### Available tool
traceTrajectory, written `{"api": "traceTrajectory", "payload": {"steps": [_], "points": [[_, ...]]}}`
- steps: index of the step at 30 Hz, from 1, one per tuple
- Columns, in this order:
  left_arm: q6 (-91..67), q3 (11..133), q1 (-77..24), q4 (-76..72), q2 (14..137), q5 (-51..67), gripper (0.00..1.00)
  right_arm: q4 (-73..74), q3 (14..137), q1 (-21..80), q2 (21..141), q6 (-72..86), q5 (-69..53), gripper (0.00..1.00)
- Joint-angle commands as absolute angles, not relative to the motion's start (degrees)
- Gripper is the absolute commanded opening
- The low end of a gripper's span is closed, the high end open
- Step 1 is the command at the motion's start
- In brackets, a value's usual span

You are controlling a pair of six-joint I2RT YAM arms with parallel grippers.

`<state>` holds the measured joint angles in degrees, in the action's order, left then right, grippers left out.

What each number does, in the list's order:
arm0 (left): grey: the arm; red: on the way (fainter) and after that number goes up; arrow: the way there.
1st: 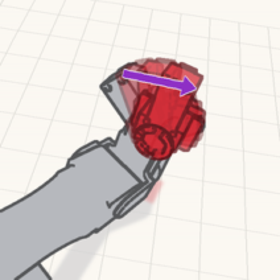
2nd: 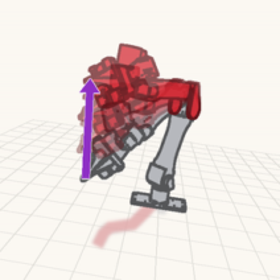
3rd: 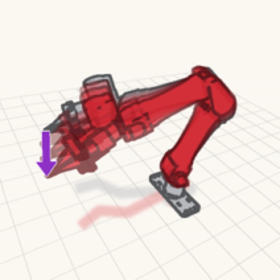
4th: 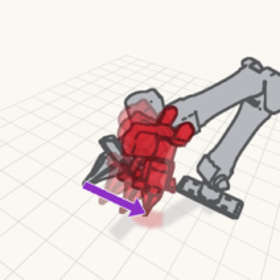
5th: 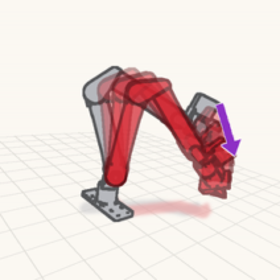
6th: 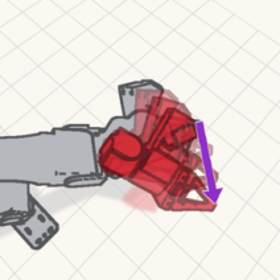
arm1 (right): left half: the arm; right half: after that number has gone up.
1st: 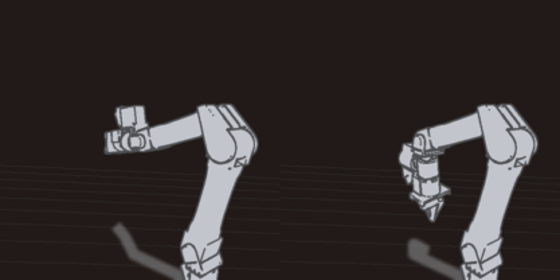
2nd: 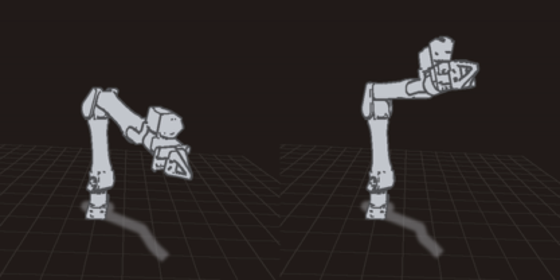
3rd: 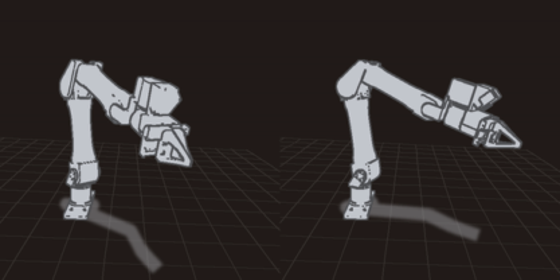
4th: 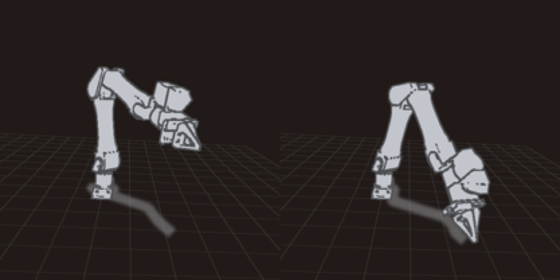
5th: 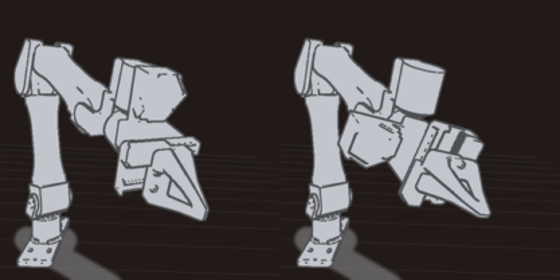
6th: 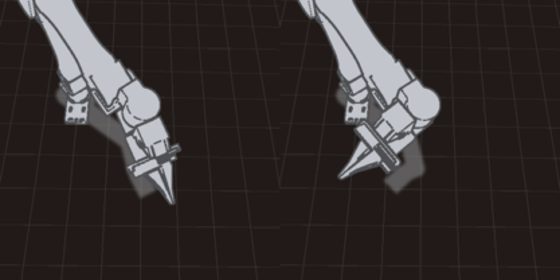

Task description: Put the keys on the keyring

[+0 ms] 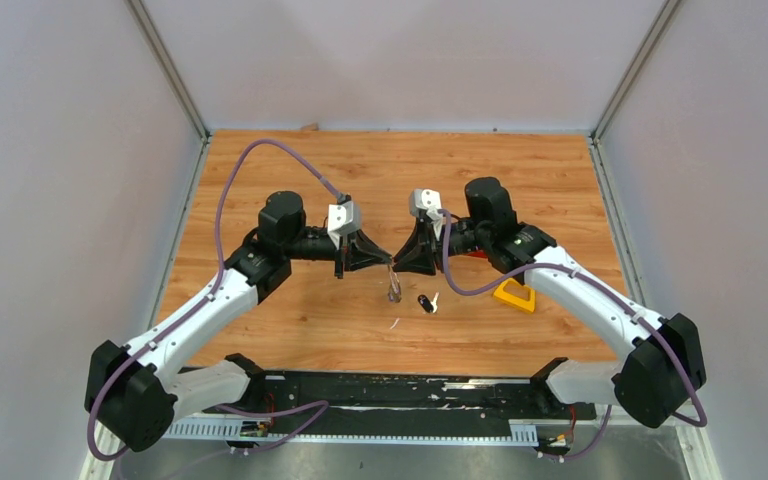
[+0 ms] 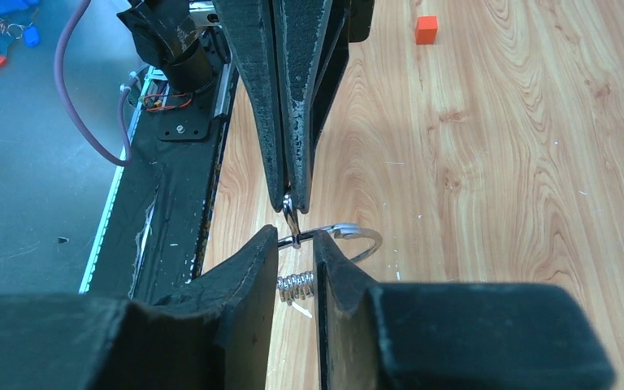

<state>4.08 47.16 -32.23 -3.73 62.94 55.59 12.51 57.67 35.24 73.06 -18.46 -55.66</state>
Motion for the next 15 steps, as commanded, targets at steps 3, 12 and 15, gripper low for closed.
{"api": "traceTrajectory", "payload": {"steps": [3,12,15], "points": [[2.9,47.22,-32.48,-7.48,62.96,56.39,0.0,10.45,59.83,36.22,73.87,-18.22,-57.16,0.21],[2.46,46.94,-32.52,-7.85,62.97,56.45,0.0,10.33,59.88,36.58,73.87,-18.07,-56.44,0.11],[2.44,46.85,-32.51,-7.78,62.96,56.49,0.0,10.21,59.91,36.6,73.7,-17.84,-56.1,0.07]]}}
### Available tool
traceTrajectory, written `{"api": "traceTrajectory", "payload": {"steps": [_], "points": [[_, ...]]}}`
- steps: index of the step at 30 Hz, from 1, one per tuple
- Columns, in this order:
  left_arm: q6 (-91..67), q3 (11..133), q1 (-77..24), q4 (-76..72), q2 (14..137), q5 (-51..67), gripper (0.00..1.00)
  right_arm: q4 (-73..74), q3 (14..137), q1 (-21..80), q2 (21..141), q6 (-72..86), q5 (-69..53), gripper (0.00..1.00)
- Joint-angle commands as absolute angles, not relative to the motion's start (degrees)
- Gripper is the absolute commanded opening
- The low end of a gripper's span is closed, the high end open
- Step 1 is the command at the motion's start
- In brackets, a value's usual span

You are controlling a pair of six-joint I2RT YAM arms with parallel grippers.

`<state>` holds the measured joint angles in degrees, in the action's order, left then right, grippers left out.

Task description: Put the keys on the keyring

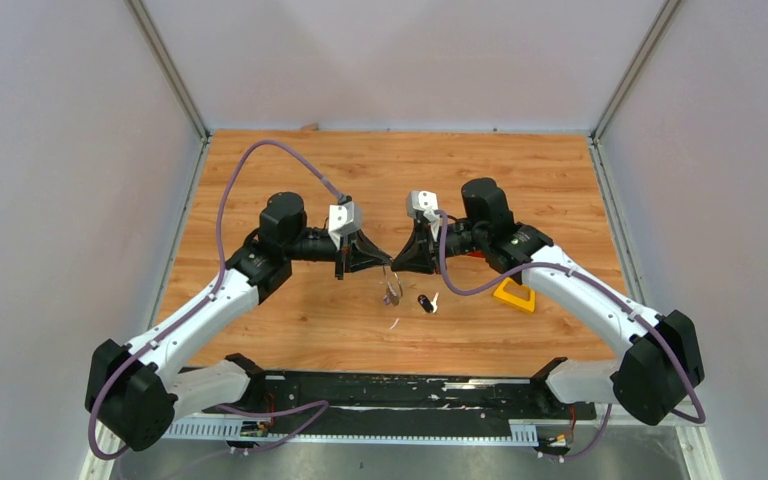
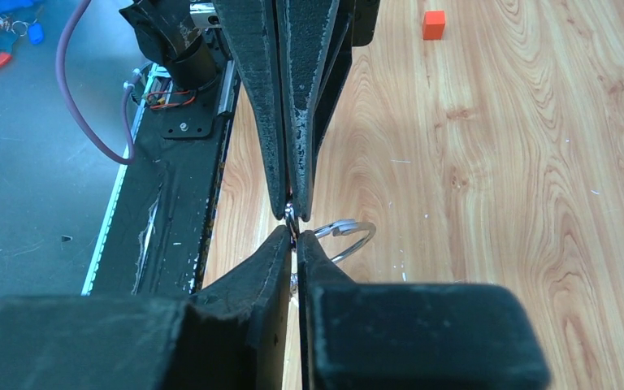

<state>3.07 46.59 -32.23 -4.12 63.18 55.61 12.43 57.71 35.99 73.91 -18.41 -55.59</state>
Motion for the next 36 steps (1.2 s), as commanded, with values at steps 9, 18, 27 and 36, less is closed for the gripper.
{"api": "traceTrajectory", "payload": {"steps": [9,18,27,36], "points": [[1.01,46.71,-32.52,-8.44,63.1,56.7,0.0,10.09,59.13,36.63,72.39,-18.81,-54.75,0.0],[0.26,46.49,-32.49,-9.59,63.28,57.62,0.01,10.28,58.24,36.5,71.02,-20.26,-55.6,0.0],[0.26,46.55,-32.43,-9.49,63.66,57.04,0.15,10.56,58.04,36.45,70.38,-20.78,-57.38,0.0],[1.16,47.04,-32.43,-8.52,64.5,57.19,0.2,11.3,58.16,36.4,70.1,-21.48,-58.08,0.0]]}}
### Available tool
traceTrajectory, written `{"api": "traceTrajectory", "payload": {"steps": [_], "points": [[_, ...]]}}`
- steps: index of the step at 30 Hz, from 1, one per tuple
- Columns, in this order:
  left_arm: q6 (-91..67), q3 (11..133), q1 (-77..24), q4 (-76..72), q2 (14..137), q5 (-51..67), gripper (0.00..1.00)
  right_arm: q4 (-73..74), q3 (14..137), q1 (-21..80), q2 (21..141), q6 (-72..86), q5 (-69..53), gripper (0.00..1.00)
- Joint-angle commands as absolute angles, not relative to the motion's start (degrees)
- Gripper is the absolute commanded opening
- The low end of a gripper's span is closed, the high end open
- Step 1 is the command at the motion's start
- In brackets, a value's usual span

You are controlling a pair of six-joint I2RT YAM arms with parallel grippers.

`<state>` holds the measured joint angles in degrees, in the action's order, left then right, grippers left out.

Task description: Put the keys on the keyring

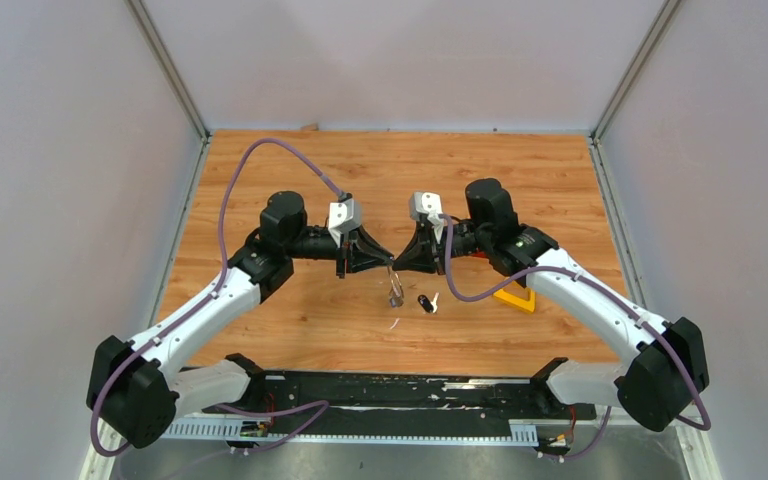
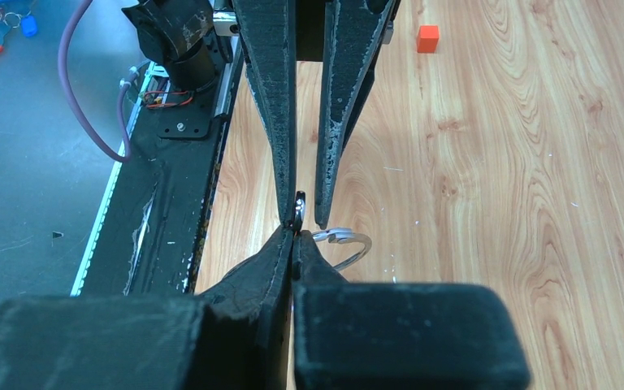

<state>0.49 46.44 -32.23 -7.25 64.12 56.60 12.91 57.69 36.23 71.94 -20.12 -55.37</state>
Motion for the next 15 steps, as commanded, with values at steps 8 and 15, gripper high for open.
{"api": "traceTrajectory", "payload": {"steps": [8,15], "points": [[3.81,46.94,-32.33,-6.24,63.82,58.69,0.21,11.38,57.76,35.72,69.58,-21.52,-58.49,0.0],[5.16,46.24,-32.26,-6.59,62.93,59.05,0.18,10.86,57.71,35.48,69.74,-20.82,-59.42,0.0]]}}
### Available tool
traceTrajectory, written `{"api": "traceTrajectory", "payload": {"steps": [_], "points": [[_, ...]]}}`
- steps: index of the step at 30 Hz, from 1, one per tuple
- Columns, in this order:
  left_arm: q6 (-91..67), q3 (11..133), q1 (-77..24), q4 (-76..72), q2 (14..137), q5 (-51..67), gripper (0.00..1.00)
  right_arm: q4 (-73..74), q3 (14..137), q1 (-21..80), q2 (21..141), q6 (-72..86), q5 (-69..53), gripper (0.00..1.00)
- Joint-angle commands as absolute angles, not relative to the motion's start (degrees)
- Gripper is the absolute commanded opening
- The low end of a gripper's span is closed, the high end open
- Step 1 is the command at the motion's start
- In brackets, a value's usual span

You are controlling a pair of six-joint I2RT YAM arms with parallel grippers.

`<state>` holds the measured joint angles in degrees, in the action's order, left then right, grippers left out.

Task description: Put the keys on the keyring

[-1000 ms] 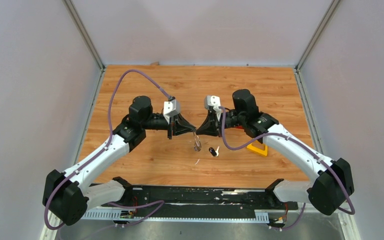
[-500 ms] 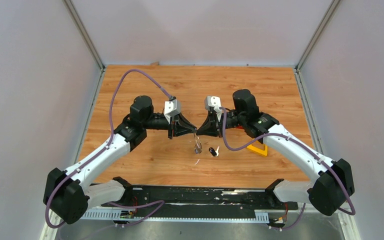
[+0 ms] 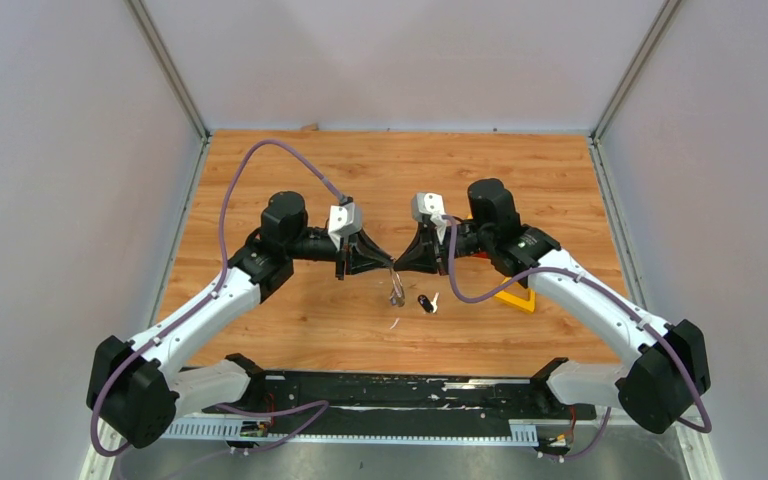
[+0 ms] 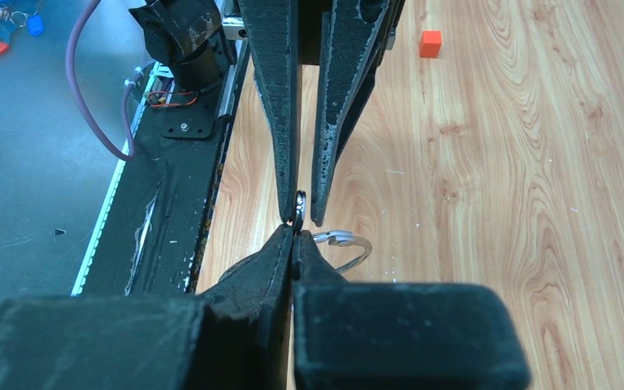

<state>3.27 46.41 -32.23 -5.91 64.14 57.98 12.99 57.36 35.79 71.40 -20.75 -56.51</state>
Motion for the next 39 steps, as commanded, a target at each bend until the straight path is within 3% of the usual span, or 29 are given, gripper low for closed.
{"api": "traceTrajectory", "payload": {"steps": [1,25,39], "points": [[5.02,46.23,-32.26,-6.84,62.85,58.94,0.17,10.84,57.78,35.47,69.78,-20.7,-59.47,0.0],[2.37,45.44,-32.24,-10.99,64.21,60.37,0.21,10.06,58.02,35.42,70.57,-19.35,-60.05,0.0],[0.41,45.64,-32.26,-12.91,65.16,60.86,0.0,9.83,58.12,35.5,71.0,-18.99,-59.65,0.0]]}}
